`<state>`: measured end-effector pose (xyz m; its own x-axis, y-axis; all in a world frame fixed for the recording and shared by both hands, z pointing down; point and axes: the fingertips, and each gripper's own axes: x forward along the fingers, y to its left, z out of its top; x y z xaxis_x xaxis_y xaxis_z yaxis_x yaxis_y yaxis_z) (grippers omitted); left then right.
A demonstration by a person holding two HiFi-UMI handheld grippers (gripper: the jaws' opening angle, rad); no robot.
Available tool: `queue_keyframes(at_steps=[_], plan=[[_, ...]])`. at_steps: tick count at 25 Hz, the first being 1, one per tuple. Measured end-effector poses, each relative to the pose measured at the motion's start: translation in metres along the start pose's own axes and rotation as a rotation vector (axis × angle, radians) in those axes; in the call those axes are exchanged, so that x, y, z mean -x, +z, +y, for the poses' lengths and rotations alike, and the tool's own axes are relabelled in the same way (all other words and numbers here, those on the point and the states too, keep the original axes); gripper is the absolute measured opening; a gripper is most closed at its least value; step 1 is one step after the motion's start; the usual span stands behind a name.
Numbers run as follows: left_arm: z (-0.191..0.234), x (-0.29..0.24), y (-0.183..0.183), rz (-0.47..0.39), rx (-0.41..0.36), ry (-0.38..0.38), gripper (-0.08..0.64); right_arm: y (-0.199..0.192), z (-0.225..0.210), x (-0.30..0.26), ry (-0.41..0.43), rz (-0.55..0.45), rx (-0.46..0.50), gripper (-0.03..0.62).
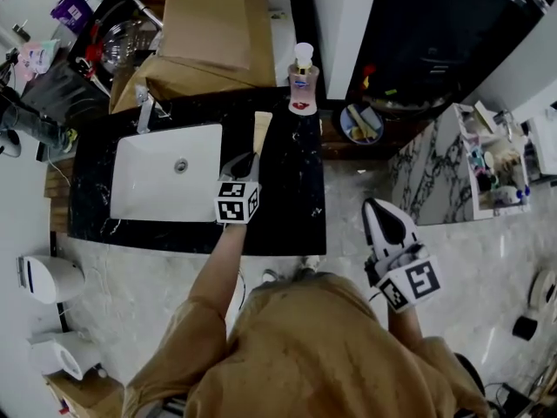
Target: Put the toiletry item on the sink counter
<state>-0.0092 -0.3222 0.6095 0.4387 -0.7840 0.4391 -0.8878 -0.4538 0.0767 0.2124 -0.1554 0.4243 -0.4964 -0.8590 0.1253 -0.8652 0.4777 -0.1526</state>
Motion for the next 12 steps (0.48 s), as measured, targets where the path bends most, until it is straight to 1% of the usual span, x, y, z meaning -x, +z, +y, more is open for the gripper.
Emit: queue_keyframes(at_steps=[4, 6, 7, 9, 12], plan=[[0.006, -0.001, -0.002, 0.013, -0.005, 0.001, 0.009, 0.002, -0.004, 0.002, -0.01, -0.007, -0.002, 0.003], [0.008, 0.001, 0.0, 0.003, -0.008, 0.003, 0.012, 0.001, -0.004, 0.001, -0.009, -0.007, -0.006, 0.003], [0.008, 0.003, 0.003, -0.016, -0.014, 0.006, 0.034, 0.002, -0.003, 0.0, -0.007, -0.009, -0.01, 0.003], [0.009, 0.011, 0.014, -0.074, -0.038, 0.018, 0.111, 0.002, 0.0, -0.002, 0.0, -0.013, -0.012, 0.003], [0.01, 0.023, 0.029, -0.136, -0.08, 0.034, 0.147, 0.003, 0.004, -0.005, 0.016, -0.017, -0.007, 0.003]])
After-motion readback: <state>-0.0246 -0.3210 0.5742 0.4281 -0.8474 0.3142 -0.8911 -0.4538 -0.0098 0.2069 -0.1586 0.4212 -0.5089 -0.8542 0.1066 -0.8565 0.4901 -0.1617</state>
